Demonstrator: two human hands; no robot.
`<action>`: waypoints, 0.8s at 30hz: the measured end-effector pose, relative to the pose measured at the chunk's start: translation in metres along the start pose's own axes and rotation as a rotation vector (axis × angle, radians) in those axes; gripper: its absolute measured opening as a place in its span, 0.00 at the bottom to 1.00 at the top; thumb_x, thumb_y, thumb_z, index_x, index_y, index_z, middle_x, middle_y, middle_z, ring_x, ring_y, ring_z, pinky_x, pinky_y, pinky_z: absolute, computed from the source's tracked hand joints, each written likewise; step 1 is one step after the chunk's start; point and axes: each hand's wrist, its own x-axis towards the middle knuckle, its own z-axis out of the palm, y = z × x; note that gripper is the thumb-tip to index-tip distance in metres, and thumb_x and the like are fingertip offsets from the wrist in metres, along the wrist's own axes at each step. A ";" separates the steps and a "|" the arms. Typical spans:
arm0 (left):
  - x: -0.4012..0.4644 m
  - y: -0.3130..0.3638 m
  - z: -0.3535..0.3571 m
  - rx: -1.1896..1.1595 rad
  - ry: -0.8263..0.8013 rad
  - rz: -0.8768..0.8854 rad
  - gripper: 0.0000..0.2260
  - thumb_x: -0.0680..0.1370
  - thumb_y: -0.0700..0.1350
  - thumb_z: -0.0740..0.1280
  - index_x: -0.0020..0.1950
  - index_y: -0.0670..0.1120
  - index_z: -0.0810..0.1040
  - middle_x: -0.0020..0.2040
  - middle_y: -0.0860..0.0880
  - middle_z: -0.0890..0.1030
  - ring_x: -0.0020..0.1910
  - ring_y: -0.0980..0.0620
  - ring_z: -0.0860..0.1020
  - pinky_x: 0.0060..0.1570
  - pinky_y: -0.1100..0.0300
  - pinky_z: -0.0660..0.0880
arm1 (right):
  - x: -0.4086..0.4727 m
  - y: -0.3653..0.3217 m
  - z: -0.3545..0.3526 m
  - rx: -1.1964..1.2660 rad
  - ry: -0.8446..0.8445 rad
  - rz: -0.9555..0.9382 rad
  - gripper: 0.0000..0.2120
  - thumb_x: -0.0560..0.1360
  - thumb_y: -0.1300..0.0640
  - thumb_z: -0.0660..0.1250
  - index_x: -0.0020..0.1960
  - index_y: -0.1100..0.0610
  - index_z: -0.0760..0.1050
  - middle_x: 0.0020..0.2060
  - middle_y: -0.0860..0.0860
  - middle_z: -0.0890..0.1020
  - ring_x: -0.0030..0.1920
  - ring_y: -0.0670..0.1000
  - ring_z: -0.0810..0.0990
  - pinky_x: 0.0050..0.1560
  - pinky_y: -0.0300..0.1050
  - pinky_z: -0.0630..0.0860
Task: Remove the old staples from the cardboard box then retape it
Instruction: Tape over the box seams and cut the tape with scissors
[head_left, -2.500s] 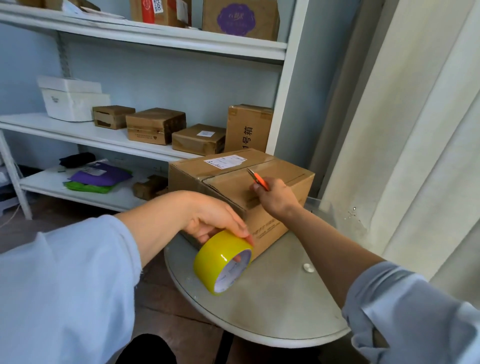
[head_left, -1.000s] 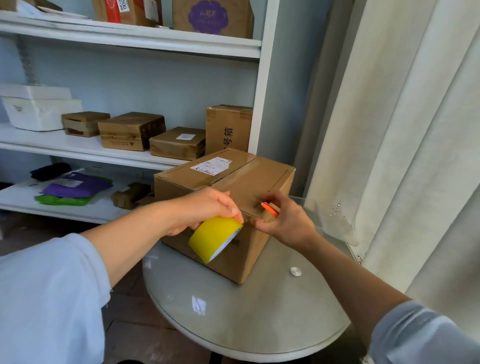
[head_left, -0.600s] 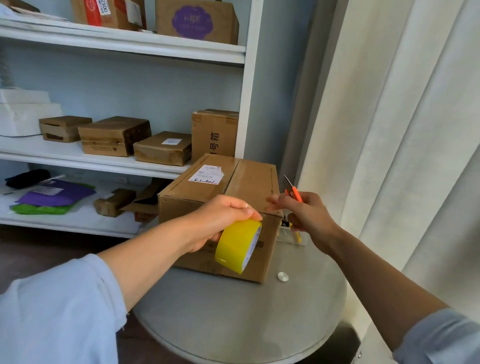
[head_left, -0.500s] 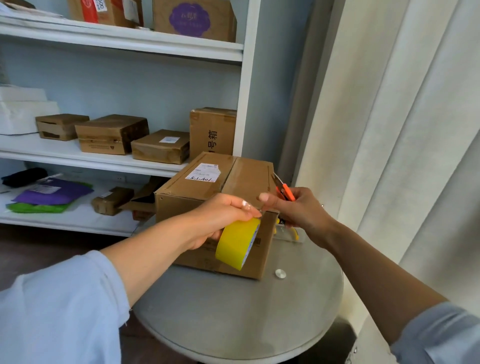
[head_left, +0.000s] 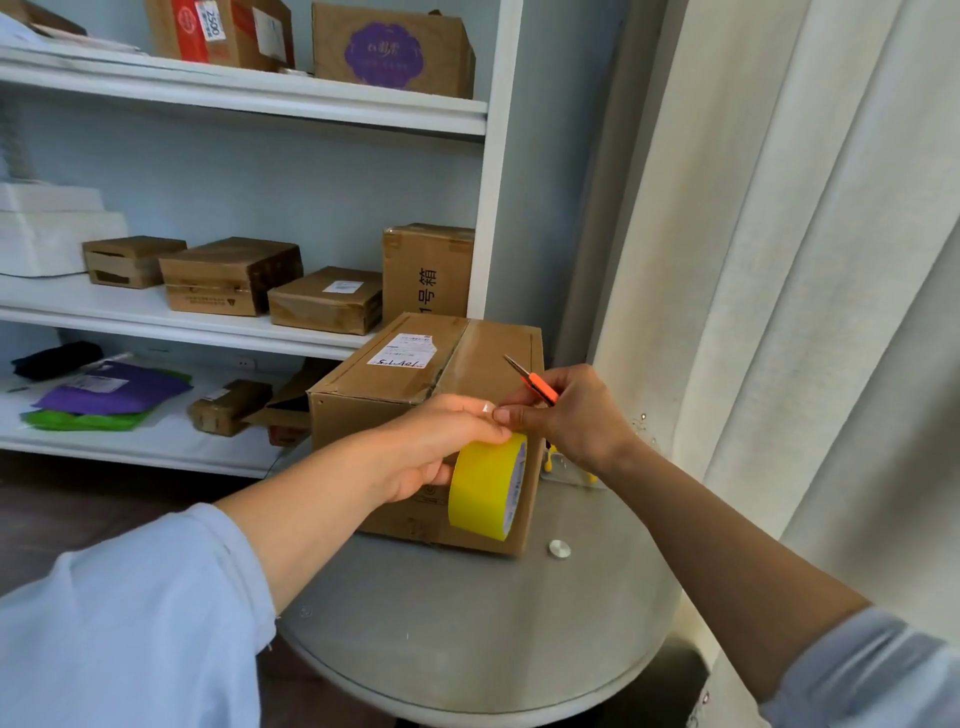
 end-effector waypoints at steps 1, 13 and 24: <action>0.000 0.000 0.000 -0.019 0.001 0.001 0.06 0.77 0.39 0.66 0.48 0.49 0.79 0.41 0.50 0.82 0.41 0.56 0.81 0.40 0.59 0.78 | 0.000 0.000 0.002 -0.060 0.050 -0.024 0.07 0.68 0.51 0.76 0.42 0.54 0.85 0.36 0.49 0.83 0.40 0.49 0.80 0.44 0.50 0.80; 0.004 0.001 0.002 -0.228 0.124 -0.065 0.06 0.75 0.38 0.69 0.50 0.47 0.81 0.45 0.47 0.83 0.45 0.51 0.80 0.47 0.54 0.78 | 0.005 -0.015 -0.002 -0.312 0.049 -0.163 0.07 0.70 0.48 0.74 0.44 0.52 0.84 0.37 0.47 0.83 0.39 0.49 0.81 0.44 0.54 0.81; 0.006 -0.013 0.014 -0.088 0.210 -0.098 0.03 0.75 0.46 0.70 0.46 0.53 0.81 0.54 0.47 0.82 0.57 0.47 0.78 0.61 0.49 0.72 | -0.001 -0.015 -0.005 -0.281 -0.023 -0.158 0.07 0.72 0.51 0.73 0.42 0.56 0.83 0.36 0.49 0.82 0.39 0.50 0.81 0.45 0.54 0.81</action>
